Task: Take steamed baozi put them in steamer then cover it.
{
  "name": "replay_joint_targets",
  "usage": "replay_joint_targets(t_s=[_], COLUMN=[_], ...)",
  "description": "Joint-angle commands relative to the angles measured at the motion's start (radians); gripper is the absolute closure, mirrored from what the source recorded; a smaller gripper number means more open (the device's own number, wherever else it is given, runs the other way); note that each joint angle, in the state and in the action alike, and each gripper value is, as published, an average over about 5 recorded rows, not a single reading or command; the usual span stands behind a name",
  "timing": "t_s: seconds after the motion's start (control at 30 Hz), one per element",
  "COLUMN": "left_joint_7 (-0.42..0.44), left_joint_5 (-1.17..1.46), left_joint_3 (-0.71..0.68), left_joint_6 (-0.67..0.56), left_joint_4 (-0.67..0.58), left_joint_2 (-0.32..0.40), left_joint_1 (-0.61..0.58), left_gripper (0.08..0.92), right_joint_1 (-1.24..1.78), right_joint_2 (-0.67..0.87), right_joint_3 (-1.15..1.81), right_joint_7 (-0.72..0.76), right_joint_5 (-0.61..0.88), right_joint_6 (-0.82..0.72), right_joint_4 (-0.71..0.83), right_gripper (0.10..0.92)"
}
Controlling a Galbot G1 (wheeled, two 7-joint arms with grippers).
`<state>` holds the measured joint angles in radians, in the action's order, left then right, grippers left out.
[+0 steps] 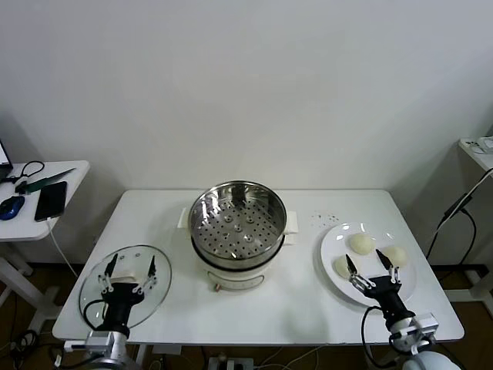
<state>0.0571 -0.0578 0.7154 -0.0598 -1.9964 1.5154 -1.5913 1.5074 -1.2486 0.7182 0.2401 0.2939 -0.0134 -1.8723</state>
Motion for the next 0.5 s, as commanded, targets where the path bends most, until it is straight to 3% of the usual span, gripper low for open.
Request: replay_joint_targets(t_s=[0.03, 0.23, 0.5], left_joint_7=[-0.002, -0.01, -0.023], left_joint_5=[-0.002, -0.002, 0.003], left_joint_3=[-0.007, -0.02, -0.045], left_joint_6=[0.003, 0.0, -0.011], left_joint_4=[0.0, 0.002, 0.001], left_joint_2=[-0.001, -0.003, -0.008], left_joint_1=[0.0, -0.006, -0.025], left_gripper=[0.177, 0.177, 0.177], right_joint_1=[-0.048, -0.169, -0.493], right_joint_2=[0.115, 0.397, 0.72], right_joint_3=[0.008, -0.026, -0.322], right_joint_7=[0.092, 0.306, 0.569], right_joint_5=[-0.032, -0.105, -0.237], right_joint_6=[-0.077, -0.244, -0.236], right_joint_4=[0.006, 0.065, 0.304], right_gripper=[0.203, 0.203, 0.203])
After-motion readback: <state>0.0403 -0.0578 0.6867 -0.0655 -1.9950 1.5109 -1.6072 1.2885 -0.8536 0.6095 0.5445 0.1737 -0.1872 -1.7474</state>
